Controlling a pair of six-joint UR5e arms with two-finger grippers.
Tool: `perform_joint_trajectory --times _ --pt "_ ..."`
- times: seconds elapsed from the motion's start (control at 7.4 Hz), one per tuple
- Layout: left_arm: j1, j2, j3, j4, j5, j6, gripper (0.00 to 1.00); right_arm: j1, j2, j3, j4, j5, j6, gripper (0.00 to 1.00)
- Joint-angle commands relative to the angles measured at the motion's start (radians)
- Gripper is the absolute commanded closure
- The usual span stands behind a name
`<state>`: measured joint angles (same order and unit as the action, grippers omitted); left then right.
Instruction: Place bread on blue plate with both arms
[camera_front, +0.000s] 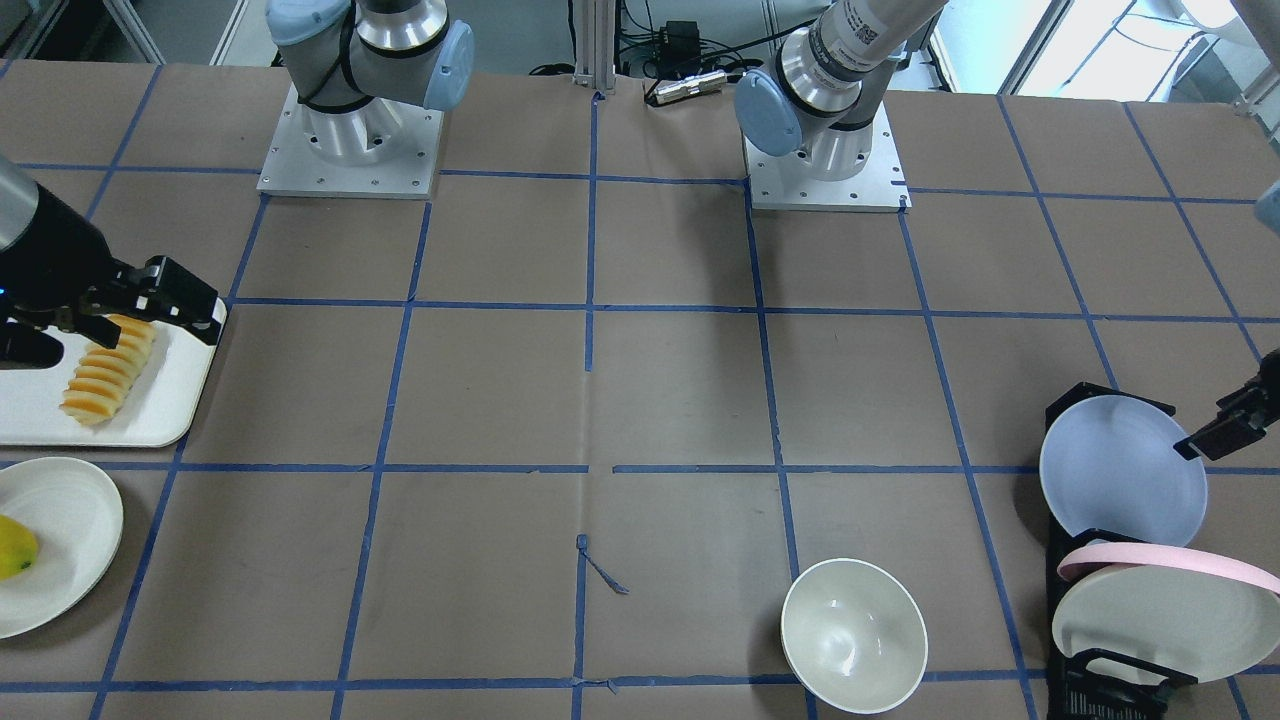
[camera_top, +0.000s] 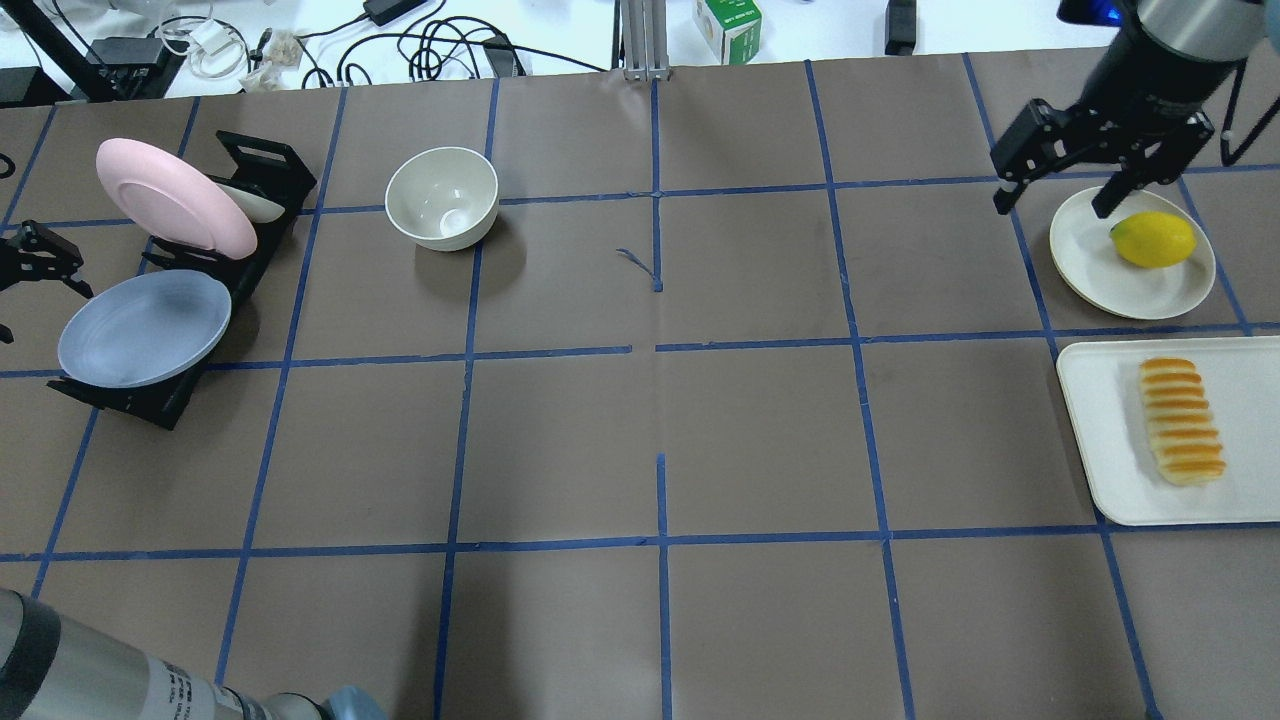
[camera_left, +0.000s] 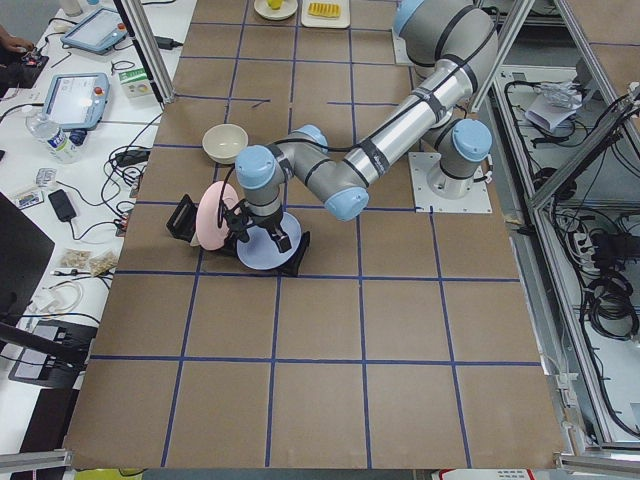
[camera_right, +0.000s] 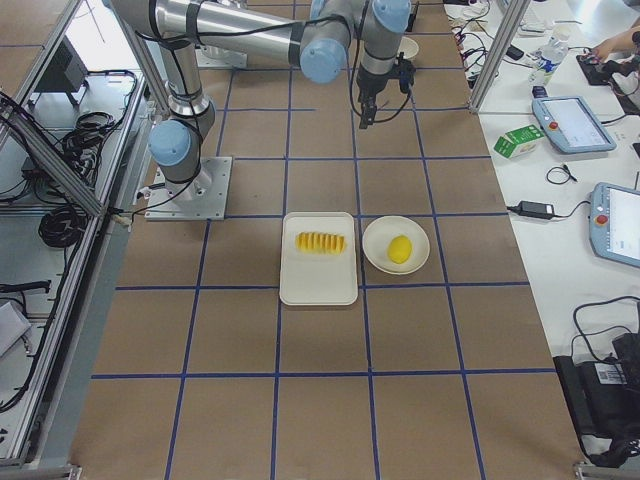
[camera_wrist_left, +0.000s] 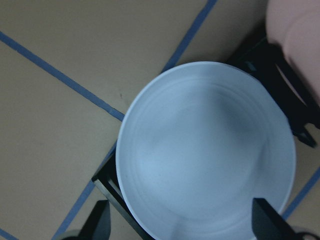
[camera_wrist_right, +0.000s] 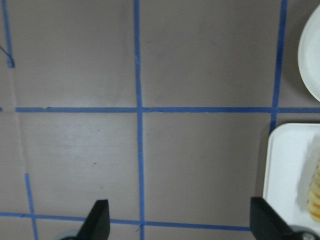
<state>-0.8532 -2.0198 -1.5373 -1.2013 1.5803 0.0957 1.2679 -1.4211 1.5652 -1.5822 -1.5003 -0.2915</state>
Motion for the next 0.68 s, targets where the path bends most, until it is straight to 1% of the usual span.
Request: perform_joint_trajectory --times 0.0,0.14,0.27,0.41,0.54 --pt "0.029 -0.063 0.005 0.014 -0.003 0.01 0.0 -0.099 0.02 0.18 -0.223 -0.063 -0.054 0.0" --pt "0.046 -0.066 0.0 0.014 -0.003 0.009 0.14 -0.123 0.011 0.267 -0.28 -0.099 -0.054 0.0" --pt "0.046 -0.066 -0.004 0.014 -0.005 0.007 0.45 -0.192 0.013 0.359 -0.373 -0.141 -0.119 0.0" --pt "0.048 -0.065 -0.007 0.014 -0.022 0.007 0.69 -0.253 0.017 0.427 -0.513 -0.149 -0.186 0.0" --pt "0.049 -0.066 -0.009 0.014 -0.028 0.009 0.83 -0.269 0.03 0.447 -0.545 -0.205 -0.248 0.0"
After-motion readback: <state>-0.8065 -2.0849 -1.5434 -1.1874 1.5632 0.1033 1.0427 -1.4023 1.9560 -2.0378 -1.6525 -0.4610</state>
